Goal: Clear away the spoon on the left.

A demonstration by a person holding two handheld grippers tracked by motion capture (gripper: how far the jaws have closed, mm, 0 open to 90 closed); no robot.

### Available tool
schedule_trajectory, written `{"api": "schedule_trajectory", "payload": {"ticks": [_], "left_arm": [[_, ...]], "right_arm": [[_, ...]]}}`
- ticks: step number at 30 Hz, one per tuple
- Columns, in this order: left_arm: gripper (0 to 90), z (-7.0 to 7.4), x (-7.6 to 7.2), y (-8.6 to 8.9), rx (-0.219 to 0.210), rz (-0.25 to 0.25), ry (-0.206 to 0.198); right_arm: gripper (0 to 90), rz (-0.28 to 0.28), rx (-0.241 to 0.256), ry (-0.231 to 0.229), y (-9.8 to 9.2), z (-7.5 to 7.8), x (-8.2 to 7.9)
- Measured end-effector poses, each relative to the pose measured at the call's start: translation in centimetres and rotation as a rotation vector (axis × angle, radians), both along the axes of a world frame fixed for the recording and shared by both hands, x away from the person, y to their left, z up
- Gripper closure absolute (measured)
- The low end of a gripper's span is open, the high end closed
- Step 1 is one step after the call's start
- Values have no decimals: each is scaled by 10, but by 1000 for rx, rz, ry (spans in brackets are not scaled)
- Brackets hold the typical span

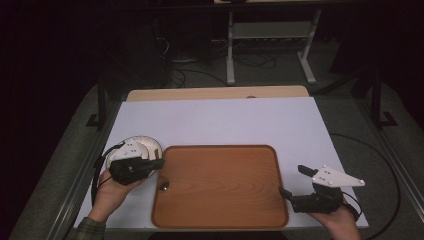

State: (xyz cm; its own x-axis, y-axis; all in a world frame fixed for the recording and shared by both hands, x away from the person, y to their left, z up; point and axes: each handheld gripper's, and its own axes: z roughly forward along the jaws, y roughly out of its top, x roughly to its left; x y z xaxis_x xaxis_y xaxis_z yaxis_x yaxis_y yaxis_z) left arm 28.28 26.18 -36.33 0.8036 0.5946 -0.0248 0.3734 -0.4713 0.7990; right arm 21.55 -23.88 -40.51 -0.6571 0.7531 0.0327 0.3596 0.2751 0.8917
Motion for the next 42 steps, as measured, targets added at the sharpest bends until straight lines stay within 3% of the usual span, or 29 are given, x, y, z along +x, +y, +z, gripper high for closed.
{"api": "schedule_trajectory", "payload": {"ticks": [12,42], "left_arm": [[882,-5,15,-15,-14,-8,17],[881,-22,37,-63,38,-98,60]], "right_arm": [[72,3,1,0,0,0,1],[73,1,6,2,-1,0,0]]}}
